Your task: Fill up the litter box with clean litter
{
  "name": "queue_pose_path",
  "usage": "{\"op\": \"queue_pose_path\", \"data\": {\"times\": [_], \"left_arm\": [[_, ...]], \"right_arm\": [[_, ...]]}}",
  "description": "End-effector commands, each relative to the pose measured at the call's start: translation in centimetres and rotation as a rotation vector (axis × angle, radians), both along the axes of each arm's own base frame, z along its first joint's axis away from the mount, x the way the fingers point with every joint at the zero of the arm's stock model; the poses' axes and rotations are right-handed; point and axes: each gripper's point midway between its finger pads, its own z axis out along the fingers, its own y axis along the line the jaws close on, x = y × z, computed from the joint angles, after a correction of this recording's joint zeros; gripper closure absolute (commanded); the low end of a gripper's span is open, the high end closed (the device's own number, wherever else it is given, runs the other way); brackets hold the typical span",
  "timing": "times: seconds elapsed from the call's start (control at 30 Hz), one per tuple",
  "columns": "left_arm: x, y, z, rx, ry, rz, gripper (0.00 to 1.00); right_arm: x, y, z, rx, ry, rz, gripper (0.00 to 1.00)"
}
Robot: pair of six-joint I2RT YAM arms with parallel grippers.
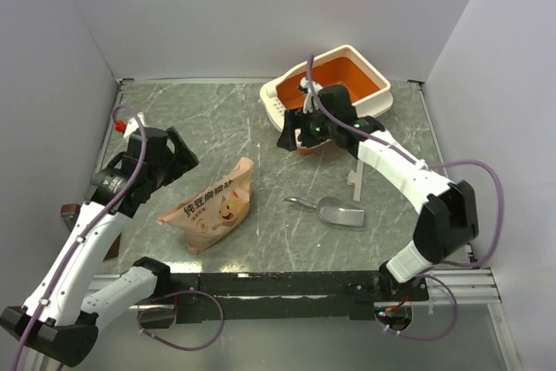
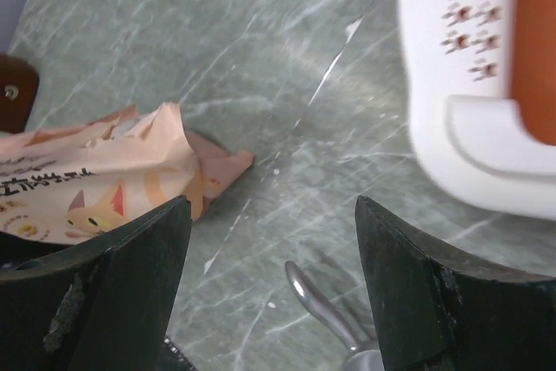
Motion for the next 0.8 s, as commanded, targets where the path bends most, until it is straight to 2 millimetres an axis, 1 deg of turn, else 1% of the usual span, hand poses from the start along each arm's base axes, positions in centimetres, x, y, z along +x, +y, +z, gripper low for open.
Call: {"op": "queue_pose_path", "data": {"times": [0.0,0.03,0.07,0.13,0.17,0.2,0.23,0.27,0.3,0.33,0.37,0.4,0.47,0.57,0.67,0.7,0.77], "left_arm": [[-2.8,2.8,0.1,-0.035,0.113,0.243,0.13],[-3.2,3.1,0.0,-0.042,0.135,0.271,0.13],[-4.6,3.6,-0.8,-0.028,0.196,0.302,0.12],[-5.7,3.8,-1.6,-0.076,0.24,0.382,0.12],[-7.0,4.2,-2.3,-0.07,0.289,0.411,0.12],[-7.2,4.0,-2.5,-0.104,0.299,0.433,0.12],[-7.7,3.8,-3.0,-0.125,0.31,0.435,0.12],[-8.1,3.6,-3.3,-0.152,0.316,0.442,0.12],[-8.3,3.3,-3.5,-0.198,0.319,0.467,0.11],[-8.8,3.1,-3.6,-0.228,0.317,0.47,0.08],[-8.9,3.1,-3.5,-0.245,0.313,0.477,0.03],[-9.0,3.0,-3.4,-0.278,0.304,0.499,0.01],[-9.0,2.8,-3.0,-0.306,0.296,0.502,0.01],[-8.6,2.3,-2.8,-0.288,0.324,0.472,0.02],[-8.4,1.8,-3.8,-0.279,0.371,0.474,0.03],[-8.5,1.7,-4.4,-0.268,0.397,0.477,0.02],[-8.7,1.5,-5.0,-0.264,0.423,0.47,0.02]], "right_arm": [[-0.6,3.5,1.9,0.102,0.013,0.096,0.18],[-0.7,3.8,1.8,0.102,0.009,0.103,0.18],[-0.8,4.0,1.3,0.094,0.014,0.098,0.18],[-0.9,4.3,1.0,0.095,0.012,0.093,0.18],[-1.1,4.3,0.2,0.092,0.024,0.091,0.18],[-1.2,4.3,0.0,0.097,0.029,0.092,0.18],[-1.3,4.4,-0.3,0.105,0.035,0.092,0.18],[-1.7,4.2,-1.1,0.101,0.05,0.093,0.18],[-1.9,4.3,-1.3,0.104,0.057,0.101,0.18],[-2.2,4.5,-1.5,0.103,0.057,0.11,0.18],[-2.6,4.4,-2.0,0.096,0.07,0.11,0.18],[-2.7,4.4,-2.0,0.098,0.069,0.109,0.18],[-3.3,4.6,-2.3,0.097,0.074,0.121,0.18],[-4.0,5.3,-2.1,0.104,0.084,0.144,0.18],[-4.2,5.4,-2.0,0.105,0.085,0.151,0.18],[-4.3,5.4,-2.0,0.103,0.084,0.15,0.18],[-4.3,5.2,-1.9,0.104,0.075,0.15,0.18]]}}
